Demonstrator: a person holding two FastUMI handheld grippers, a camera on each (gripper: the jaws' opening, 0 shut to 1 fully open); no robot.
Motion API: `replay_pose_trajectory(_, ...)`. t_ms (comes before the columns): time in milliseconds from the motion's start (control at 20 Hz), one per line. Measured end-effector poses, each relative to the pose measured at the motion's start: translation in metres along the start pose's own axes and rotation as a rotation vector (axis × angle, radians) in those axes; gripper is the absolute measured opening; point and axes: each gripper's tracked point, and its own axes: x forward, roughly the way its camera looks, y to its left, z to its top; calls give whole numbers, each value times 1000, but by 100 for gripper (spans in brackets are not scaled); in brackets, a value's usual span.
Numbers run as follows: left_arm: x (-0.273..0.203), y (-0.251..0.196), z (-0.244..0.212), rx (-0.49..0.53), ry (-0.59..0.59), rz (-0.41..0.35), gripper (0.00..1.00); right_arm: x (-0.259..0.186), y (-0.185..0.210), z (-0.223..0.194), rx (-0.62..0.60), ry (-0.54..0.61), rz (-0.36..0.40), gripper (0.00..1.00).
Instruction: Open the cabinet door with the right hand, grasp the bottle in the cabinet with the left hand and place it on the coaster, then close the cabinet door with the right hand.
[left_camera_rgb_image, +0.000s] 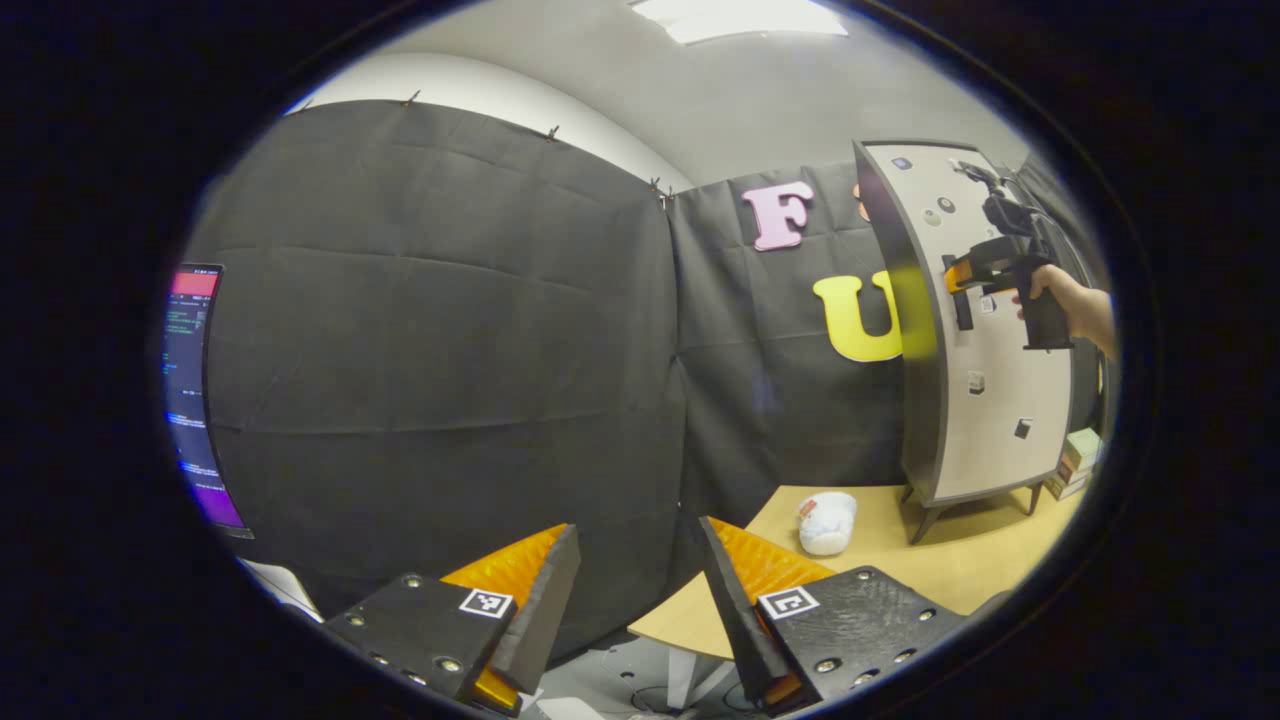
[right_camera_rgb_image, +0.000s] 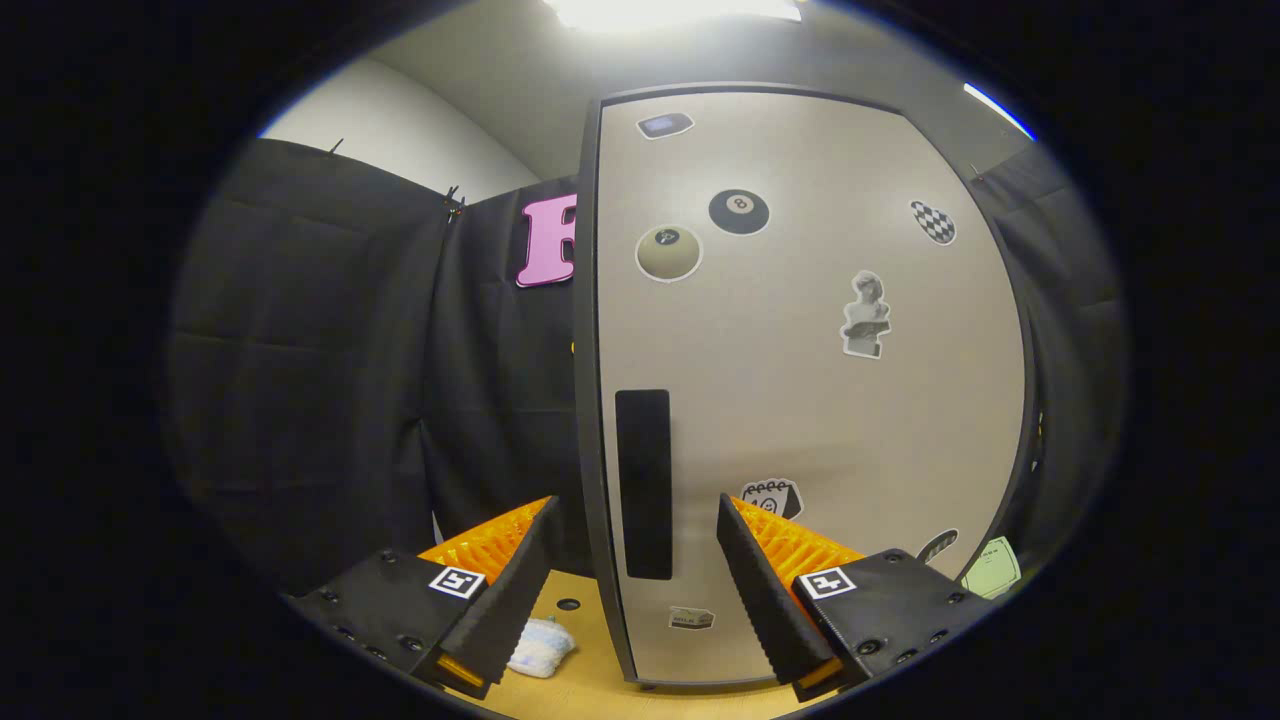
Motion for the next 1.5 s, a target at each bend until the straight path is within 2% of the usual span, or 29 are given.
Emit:
replay_pose_trajectory(250,5,1,-10,-15,17,-10,71,27,0,-8,-28,52,-46,93)
replay_pose_trajectory(300,6,-1,-12,-16,22,-14,71,33,0,-8,-31,56,-52,88)
replay_pose_trajectory(350,7,-1,-14,-15,25,-18,73,38,2,-10,-34,69,-53,72)
replay_pose_trajectory(400,8,-1,-15,-13,27,-19,74,42,3,-14,-41,92,-55,65)
replay_pose_trajectory(500,9,-2,-17,-10,31,-21,74,45,4,-22,-47,130,-60,58)
replay_pose_trajectory(600,8,-1,-17,-12,32,-20,72,42,-8,-17,-58,123,-110,59)
replay_pose_trajectory(650,9,0,-17,-15,31,-18,71,47,-7,-21,-37,121,-105,42)
replay_pose_trajectory(800,13,2,-20,-22,36,-22,74,48,-7,-20,18,143,-90,36)
replay_pose_trajectory(850,14,4,-21,-24,38,-26,74,45,-8,-22,19,151,-89,29)
replay_pose_trajectory(950,16,4,-22,-24,37,-33,71,41,-7,-22,13,164,-88,23)
replay_pose_trajectory(1000,16,3,-21,-24,36,-38,72,45,-7,-22,9,153,-87,14)
replay_pose_trajectory(1500,24,-12,-5,-5,10,-121,72,10,-2,-17,30,143,4,14)
